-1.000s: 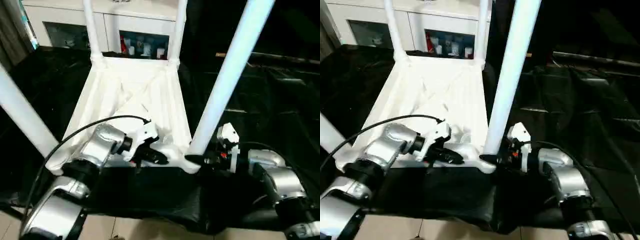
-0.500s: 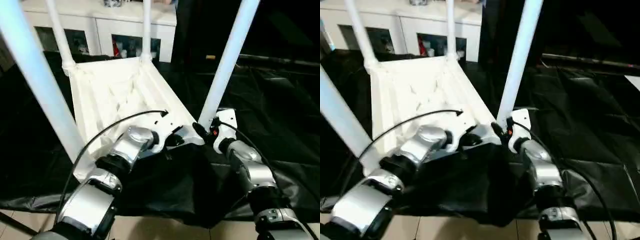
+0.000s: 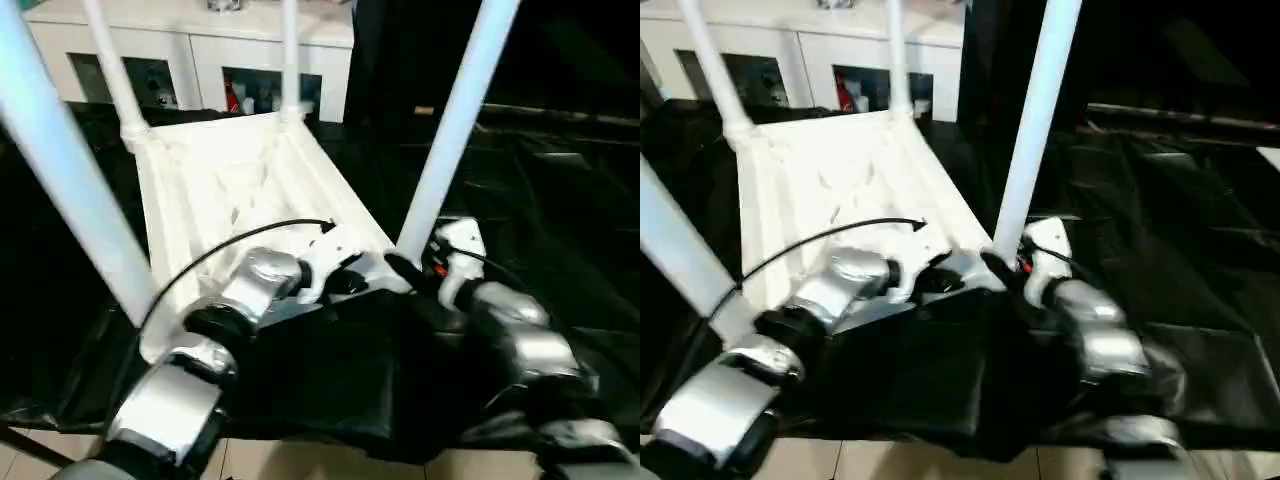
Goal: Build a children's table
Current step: Rotate leg to tighten
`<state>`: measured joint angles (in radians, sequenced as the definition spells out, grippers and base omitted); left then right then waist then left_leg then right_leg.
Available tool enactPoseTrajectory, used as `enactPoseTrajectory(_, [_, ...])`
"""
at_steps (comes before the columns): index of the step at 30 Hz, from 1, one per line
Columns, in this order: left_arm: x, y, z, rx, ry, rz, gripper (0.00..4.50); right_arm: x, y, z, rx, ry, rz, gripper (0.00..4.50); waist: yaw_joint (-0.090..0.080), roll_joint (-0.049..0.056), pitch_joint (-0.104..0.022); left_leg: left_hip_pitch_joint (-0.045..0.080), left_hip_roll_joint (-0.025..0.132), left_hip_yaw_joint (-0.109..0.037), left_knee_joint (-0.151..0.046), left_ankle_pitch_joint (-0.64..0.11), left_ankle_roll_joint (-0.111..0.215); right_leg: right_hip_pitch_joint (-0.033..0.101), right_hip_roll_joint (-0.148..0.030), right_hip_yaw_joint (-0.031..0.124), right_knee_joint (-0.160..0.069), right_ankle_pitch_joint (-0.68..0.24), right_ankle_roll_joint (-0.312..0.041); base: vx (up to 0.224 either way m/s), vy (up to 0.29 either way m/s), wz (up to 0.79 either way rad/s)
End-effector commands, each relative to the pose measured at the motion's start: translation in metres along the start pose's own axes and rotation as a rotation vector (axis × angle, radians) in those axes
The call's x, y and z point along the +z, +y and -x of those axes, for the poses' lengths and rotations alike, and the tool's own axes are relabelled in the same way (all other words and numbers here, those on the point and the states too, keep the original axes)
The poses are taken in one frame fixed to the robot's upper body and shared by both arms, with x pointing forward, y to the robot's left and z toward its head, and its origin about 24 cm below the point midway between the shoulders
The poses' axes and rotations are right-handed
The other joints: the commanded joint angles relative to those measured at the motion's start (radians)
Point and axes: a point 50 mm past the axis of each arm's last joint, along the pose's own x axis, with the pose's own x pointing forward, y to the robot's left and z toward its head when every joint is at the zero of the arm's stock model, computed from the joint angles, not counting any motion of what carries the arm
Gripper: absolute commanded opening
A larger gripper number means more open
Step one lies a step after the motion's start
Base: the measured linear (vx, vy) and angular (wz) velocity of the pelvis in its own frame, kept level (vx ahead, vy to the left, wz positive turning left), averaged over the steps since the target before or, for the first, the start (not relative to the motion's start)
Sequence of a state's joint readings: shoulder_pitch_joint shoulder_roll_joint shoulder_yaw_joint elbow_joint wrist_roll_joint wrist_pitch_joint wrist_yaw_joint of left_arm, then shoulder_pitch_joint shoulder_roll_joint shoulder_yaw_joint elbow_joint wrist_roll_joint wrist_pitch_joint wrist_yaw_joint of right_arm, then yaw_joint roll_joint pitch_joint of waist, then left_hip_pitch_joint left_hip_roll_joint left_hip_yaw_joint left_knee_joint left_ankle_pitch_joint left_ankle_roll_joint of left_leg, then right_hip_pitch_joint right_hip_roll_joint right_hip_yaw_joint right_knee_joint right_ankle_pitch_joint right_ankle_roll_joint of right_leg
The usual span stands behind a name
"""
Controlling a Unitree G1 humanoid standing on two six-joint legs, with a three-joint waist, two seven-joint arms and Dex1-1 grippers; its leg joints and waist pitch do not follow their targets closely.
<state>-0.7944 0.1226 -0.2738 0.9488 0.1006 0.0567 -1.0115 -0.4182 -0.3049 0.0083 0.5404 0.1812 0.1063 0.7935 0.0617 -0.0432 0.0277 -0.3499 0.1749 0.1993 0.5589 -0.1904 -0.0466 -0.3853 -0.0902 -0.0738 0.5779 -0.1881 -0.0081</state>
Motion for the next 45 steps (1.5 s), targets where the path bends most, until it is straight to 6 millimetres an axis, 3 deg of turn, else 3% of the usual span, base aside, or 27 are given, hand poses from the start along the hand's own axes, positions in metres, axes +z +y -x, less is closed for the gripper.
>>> enactPoseTrajectory(1, [-0.016, -0.015, -0.003, -0.154, 0.045, 0.003, 0.0, -0.003, 0.013, -0.001, 0.141, 0.024, 0.004, 2.92, 0.006, -0.007, -0.041, 0.0, 0.065, -0.026, -0.056, -0.167, 0.114, 0.044, -0.075, 0.048, -0.059, -0.106, -0.258, 0.0, 0.0, 0.0])
enactPoseTrajectory(5, [-0.019, -0.022, 0.007, -0.289, 0.004, 0.006, 0.0, -0.001, 0.011, 0.009, 0.209, 0.029, 0.013, 2.92, 0.013, -0.001, -0.038, 0.006, 0.071, -0.024, -0.059, -0.197, 0.095, 0.04, -0.075, 0.049, -0.06, -0.153, -0.268, 0.0, 0.0, 0.0])
enactPoseTrajectory(10, [-0.023, -0.029, 0.016, -0.392, 0.024, 0.013, 0.0, 0.003, 0.013, 0.015, 0.283, 0.032, 0.018, 2.92, 0.033, 0.001, -0.036, 0.006, 0.077, -0.021, -0.06, -0.187, 0.078, 0.04, -0.075, 0.05, -0.05, -0.135, -0.269, 0.0, 0.0, 0.0])
enactPoseTrajectory(14, [-0.026, -0.026, 0.021, -0.383, 0.033, 0.009, 0.0, 0.003, 0.013, 0.016, 0.302, 0.033, -0.003, 2.92, 0.034, -0.003, -0.037, 0.005, 0.072, -0.02, -0.058, -0.182, 0.07, 0.04, -0.077, 0.05, -0.054, -0.158, -0.255, 0.0, 0.0, 0.0])
enactPoseTrajectory(17, [-0.026, -0.026, 0.022, -0.38, 0.035, 0.008, 0.0, 0.002, 0.013, 0.016, 0.3, 0.036, -0.014, 2.56, 0.035, -0.002, -0.038, 0.004, 0.071, -0.021, -0.057, -0.154, 0.073, 0.04, -0.077, 0.05, -0.051, -0.142, -0.253, 0.0, 0.0, 0.0])
enactPoseTrajectory(23, [-0.025, -0.025, 0.022, -0.358, 0.036, 0.009, 0.0, -0.001, 0.018, 0.015, 0.319, 0.045, -0.03, 2.41, 0.034, -0.003, -0.038, 0.005, 0.071, -0.022, -0.057, -0.157, 0.07, 0.04, -0.077, 0.05, -0.052, -0.152, -0.25, 0.0, 0.0, 0.0])
enactPoseTrajectory(26, [-0.022, -0.022, 0.017, -0.285, 0.03, 0.018, 0.0, -0.006, 0.013, 0.01, 0.219, 0.051, -0.052, 2.38, 0.032, -0.008, -0.038, 0.005, 0.069, -0.021, -0.056, -0.152, 0.071, 0.039, -0.078, 0.051, -0.052, -0.154, -0.251, 0.0, 0.0, 0.0])
enactPoseTrajectory(29, [-0.021, -0.014, 0.01, -0.147, 0.035, 0.025, 0.0, -0.013, 0.005, 0.002, 0.06, 0.08, -0.063, 2.34, 0.02, -0.009, -0.031, 0.006, 0.065, -0.027, -0.062, -0.219, 0.04, 0.034, -0.081, 0.05, -0.07, -0.302, -0.214, 0.0, 0.0, 0.0])
enactPoseTrajectory(30, [-0.021, -0.012, 0.009, -0.113, 0.037, 0.028, 0.0, -0.016, 0.004, 0.0, 0.023, 0.087, -0.067, 2.34, 0.02, -0.009, -0.031, 0.006, 0.065, -0.027, -0.062, -0.219, 0.04, 0.034, -0.081, 0.05, -0.07, -0.302, -0.214, 0.0, 0.0, 0.0])
enactPoseTrajectory(31, [-0.02, -0.009, 0.006, -0.053, 0.042, 0.034, 0.0, -0.018, 0.005, -0.004, -0.028, 0.082, -0.084, 2.28, 0.013, -0.004, -0.028, 0.007, 0.064, -0.031, -0.066, -0.261, 0.015, 0.031, -0.082, 0.049, -0.082, -0.405, -0.177, -0.051, 0.004, -0.05])
enactPoseTrajectory(33, [-0.017, -0.005, -0.001, 0.046, 0.038, 0.053, 0.0, -0.021, 0.009, -0.012, -0.104, 0.062, -0.119, 2.16, 0.006, -0.005, -0.029, 0.011, 0.064, -0.035, -0.068, -0.3, -0.001, 0.026, -0.08, 0.048, -0.09, -0.446, -0.154, 0.0, 0.0, 0.0])
enactPoseTrajectory(40, [-0.004, -0.002, -0.017, 0.175, 0.011, 0.089, 0.0, -0.027, 0.026, -0.03, -0.227, 0.037, -0.183, 2.04, 0.002, 0.003, -0.038, 0.009, 0.063, -0.032, -0.066, -0.259, 0.013, 0.03, -0.075, 0.052, -0.076, -0.291, -0.186, 0.0, 0.0, 0.0])
enactPoseTrajectory(41, [0.002, -0.006, -0.023, 0.147, -0.008, 0.074, 0.0, -0.027, 0.038, -0.039, -0.201, 0.029, -0.173, 2.04, 0.001, 0.006, -0.038, 0.007, 0.061, -0.03, -0.064, -0.241, 0.02, 0.032, -0.073, 0.052, -0.073, -0.242, -0.196, 0.0, 0.0, 0.0])
enactPoseTrajectory(45, [0.001, -0.008, -0.023, 0.123, -0.004, 0.052, 0.0, -0.023, 0.043, -0.041, -0.171, 0.006, -0.153, 2.04, 0.001, 0.008, -0.036, 0.006, 0.06, -0.03, -0.066, -0.258, 0.036, 0.034, -0.074, 0.051, -0.078, -0.274, -0.191, 0.0, 0.0, 0.0])
